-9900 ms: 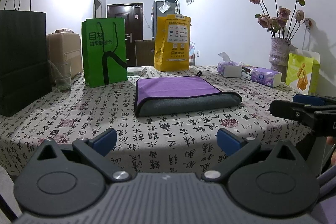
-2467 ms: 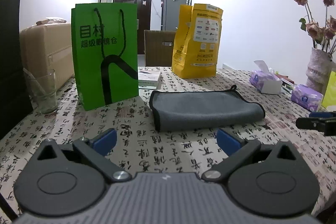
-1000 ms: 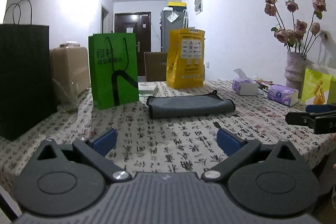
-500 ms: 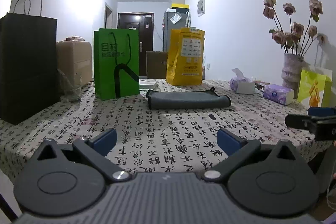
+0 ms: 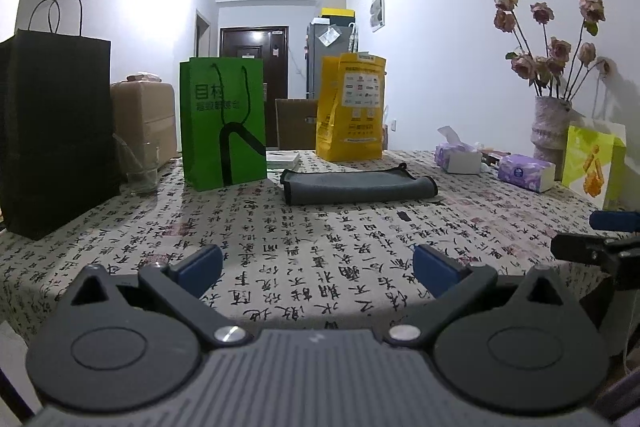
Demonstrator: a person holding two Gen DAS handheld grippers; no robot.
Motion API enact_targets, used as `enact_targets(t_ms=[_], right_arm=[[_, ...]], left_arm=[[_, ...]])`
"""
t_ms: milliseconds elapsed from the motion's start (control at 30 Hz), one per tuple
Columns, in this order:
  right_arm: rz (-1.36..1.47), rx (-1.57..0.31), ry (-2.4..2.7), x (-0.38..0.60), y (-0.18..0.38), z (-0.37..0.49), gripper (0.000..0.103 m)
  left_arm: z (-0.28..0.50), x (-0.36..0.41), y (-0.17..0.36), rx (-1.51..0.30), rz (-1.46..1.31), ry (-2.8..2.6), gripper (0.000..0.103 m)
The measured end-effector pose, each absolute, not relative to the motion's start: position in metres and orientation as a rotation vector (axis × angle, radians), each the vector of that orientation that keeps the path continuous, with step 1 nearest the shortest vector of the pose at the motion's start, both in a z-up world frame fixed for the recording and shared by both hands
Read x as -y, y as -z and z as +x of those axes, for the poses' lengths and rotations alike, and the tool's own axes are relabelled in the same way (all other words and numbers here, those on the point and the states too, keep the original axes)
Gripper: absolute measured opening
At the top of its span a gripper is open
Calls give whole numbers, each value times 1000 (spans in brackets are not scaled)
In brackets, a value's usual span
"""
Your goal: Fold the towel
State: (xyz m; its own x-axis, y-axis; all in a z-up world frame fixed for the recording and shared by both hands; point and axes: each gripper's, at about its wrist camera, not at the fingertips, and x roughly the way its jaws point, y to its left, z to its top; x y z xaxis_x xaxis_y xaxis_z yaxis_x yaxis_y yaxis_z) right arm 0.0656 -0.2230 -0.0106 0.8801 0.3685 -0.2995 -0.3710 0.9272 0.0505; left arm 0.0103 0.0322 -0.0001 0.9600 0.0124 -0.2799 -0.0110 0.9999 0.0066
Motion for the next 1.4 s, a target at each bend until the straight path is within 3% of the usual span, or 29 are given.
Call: enact_targets(t_ms=[1400], right_arm=[[0, -372, -403, 233, 8, 35, 102]], left_arm=[[-17, -19, 8, -343, 53, 3, 103]])
